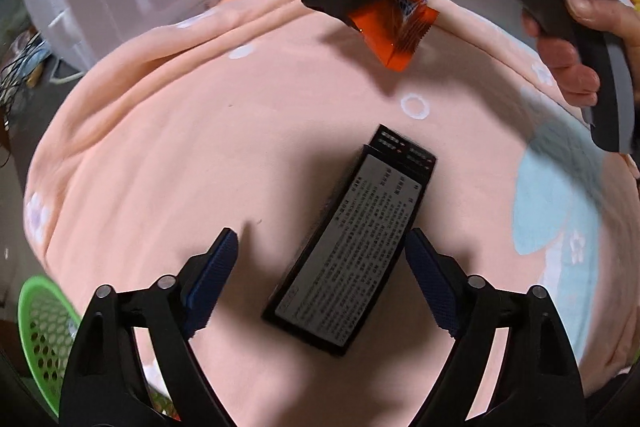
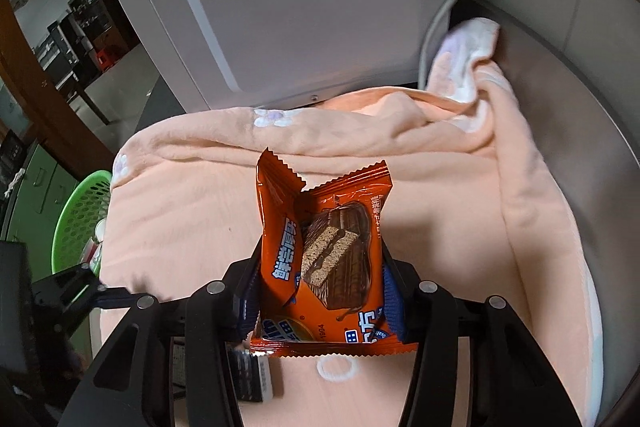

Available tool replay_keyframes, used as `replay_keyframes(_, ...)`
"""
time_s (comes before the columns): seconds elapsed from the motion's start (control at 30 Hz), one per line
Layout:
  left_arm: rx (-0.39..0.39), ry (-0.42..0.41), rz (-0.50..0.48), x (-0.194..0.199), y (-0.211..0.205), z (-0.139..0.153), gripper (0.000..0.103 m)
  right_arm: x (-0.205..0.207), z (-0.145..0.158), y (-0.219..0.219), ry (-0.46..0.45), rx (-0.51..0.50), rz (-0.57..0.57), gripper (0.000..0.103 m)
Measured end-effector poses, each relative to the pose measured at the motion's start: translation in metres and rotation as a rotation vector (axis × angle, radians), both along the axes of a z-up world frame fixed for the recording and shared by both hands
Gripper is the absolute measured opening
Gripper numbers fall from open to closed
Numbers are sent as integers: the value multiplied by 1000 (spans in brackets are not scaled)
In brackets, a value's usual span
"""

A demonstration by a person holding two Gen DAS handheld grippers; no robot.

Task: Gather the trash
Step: 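Grasp the black printed box with the left tool while the right tool grasps the snack wrapper, then carry the box and snack wrapper over the green basket and release both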

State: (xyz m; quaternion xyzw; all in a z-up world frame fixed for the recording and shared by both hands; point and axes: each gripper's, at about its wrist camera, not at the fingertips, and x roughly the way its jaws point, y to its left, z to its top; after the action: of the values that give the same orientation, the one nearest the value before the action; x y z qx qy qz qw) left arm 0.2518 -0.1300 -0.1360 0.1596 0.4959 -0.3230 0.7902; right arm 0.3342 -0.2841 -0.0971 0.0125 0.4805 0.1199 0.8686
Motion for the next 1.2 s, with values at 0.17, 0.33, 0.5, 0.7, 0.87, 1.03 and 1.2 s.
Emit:
replay_keyframes(0.17, 9, -1, -33, -3, -9, -5, 64, -9, -4, 0, 4, 13, -14, 48)
replay_keyframes(0.33, -4, -10, -20, 0, -7, -9, 51, -18, -5, -2, 5, 22, -20, 48)
replay_keyframes(0.5, -20, -22, 18, -2, -3, -3, 49, -29, -3, 1, -4, 32, -20, 48)
replay_keyframes(0.7, -30, -70, 95, -12, 21, 17, 48, -42, 5, 10, -22, 57, -15, 48)
replay_keyframes(0.87, -61, -111, 230, -19, 63, 40, 48, -50, 15, 31, -41, 86, 21, 48)
replay_keyframes(1.03, -49, -161, 383, -27, 121, 60, 48, -56, 23, 70, -61, 102, 103, 48)
replay_keyframes(1.2, -27, -184, 546, -31, 184, 68, 48, -55, 23, 120, -56, 128, 194, 48)
